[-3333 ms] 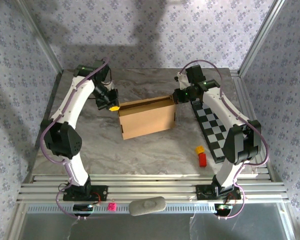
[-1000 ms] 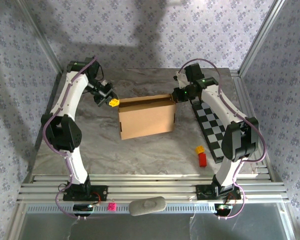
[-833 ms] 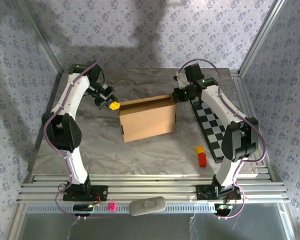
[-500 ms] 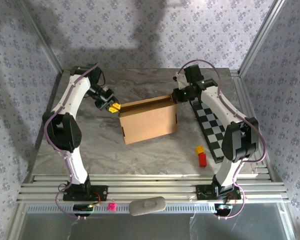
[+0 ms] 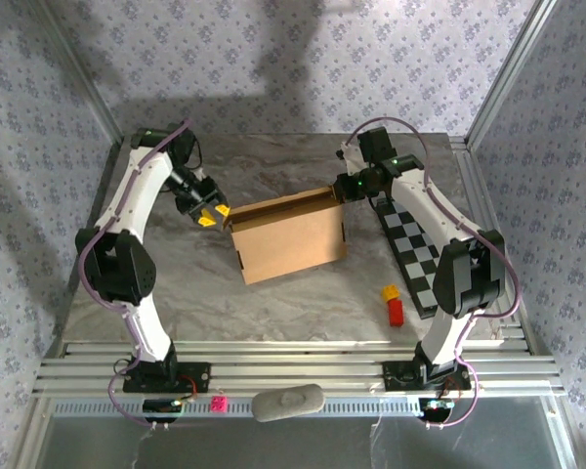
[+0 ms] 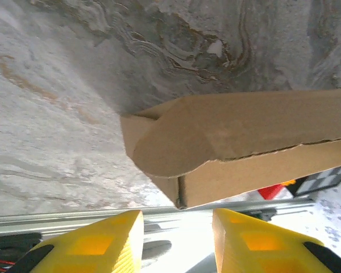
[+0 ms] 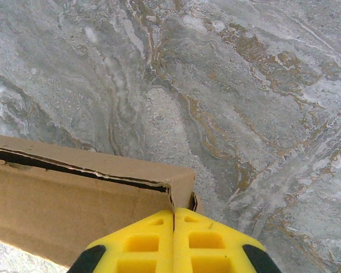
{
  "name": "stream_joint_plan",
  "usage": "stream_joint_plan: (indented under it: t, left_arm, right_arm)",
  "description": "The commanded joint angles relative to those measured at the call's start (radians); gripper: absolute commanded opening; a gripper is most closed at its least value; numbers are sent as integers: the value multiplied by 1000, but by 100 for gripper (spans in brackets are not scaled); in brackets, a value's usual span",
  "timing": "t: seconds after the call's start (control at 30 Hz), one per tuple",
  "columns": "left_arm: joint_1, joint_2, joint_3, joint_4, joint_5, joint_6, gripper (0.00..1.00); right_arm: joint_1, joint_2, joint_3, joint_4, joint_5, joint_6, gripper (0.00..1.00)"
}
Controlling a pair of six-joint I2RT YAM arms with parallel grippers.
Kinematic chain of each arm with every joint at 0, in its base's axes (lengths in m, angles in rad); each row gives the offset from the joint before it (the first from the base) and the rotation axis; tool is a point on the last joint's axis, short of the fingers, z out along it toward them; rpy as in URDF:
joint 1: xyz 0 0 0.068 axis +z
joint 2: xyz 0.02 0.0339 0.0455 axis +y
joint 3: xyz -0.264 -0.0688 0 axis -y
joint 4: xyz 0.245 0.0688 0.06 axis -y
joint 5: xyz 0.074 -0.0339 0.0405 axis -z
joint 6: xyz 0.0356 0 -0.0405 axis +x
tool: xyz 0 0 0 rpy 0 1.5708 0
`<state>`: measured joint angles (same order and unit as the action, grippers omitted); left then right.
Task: Fold the paper box
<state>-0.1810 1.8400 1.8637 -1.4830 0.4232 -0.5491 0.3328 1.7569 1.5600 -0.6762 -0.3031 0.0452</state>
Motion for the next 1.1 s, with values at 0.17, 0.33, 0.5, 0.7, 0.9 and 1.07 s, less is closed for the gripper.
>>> stream_joint_plan:
  t: [0.17,0.33,0.5,0.7,0.9,1.07]
  left_arm:
    - [-99,-31,-50,59,-183,145,37]
    - [-119,-4,-61,94,-222,149,35]
    - [-117,6,-46,92,-250,150,25]
    - [-131,16,-30,46,-337,169,35]
    - [-135,-5,-25,64,-372,207,38]
    - [-135,24,-52,91,-285,212,34]
  right_arm:
    - [3,-23,-2,-5,-18,13,0]
    - [3,-25,0,-10,-17,10,0]
    - [2,-25,-1,-11,-13,11,0]
    - [3,-23,-1,-6,-17,12,0]
    - [2,-23,0,-8,-18,10,0]
    - [1,-21,2,-12,-18,9,0]
